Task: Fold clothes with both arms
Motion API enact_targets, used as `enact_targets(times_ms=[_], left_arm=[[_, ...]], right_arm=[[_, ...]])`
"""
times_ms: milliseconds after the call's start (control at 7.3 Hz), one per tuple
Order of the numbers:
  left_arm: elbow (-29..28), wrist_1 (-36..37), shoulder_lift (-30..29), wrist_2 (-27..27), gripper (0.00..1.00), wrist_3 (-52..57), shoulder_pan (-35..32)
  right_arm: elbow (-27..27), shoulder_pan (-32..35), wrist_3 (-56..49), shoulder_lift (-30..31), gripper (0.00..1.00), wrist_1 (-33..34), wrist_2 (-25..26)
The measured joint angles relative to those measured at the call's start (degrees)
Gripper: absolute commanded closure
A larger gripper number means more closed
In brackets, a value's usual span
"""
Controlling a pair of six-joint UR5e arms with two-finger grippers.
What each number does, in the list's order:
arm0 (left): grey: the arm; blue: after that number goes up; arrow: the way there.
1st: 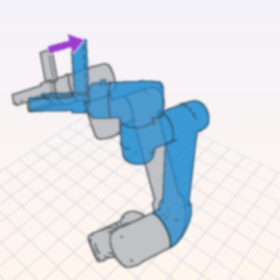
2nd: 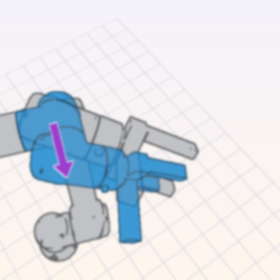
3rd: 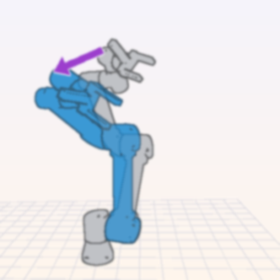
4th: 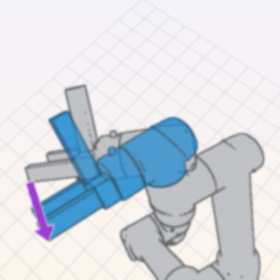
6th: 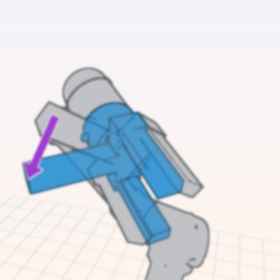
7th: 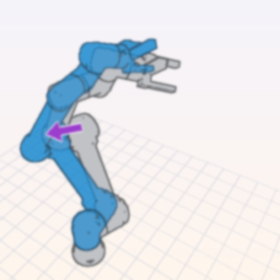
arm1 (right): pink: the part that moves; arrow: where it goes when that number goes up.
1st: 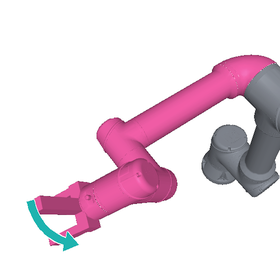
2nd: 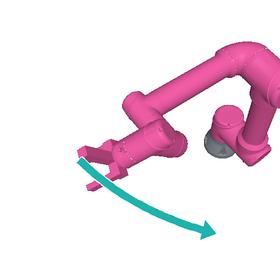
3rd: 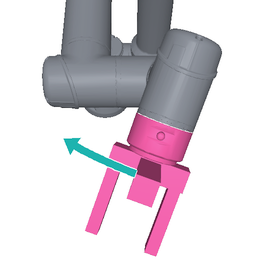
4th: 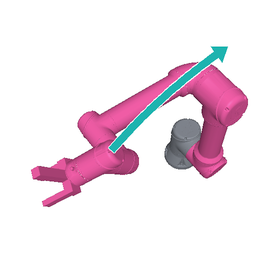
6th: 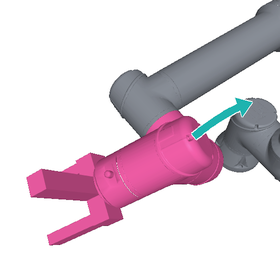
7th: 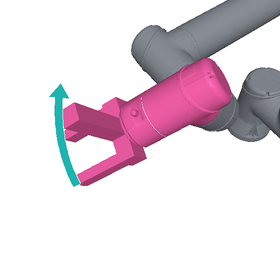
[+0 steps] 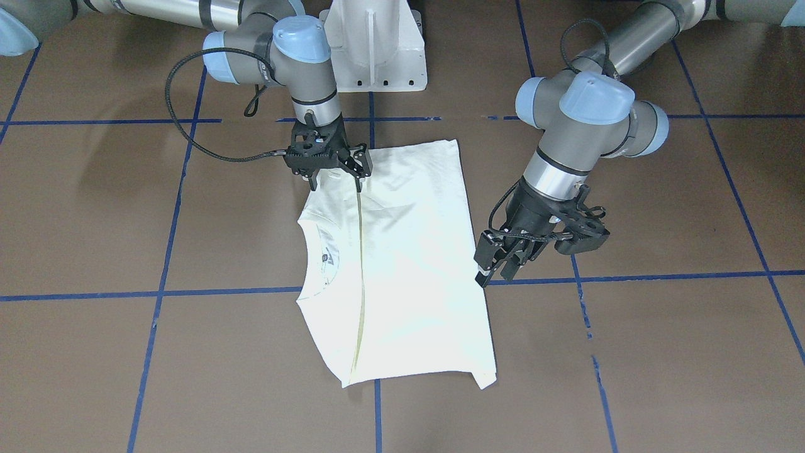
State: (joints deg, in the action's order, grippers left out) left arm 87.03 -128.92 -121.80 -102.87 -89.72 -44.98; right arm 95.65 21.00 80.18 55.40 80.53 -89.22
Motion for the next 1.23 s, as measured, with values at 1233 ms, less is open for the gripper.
enact_targets(times_ms=[1233], left_arm=[[0.5, 0.0, 0.3, -0.2, 0.37, -0.3, 0.0]], right_arm=[[12.2, 0.4, -28.8, 13.5, 0.0, 9.8, -0.1]])
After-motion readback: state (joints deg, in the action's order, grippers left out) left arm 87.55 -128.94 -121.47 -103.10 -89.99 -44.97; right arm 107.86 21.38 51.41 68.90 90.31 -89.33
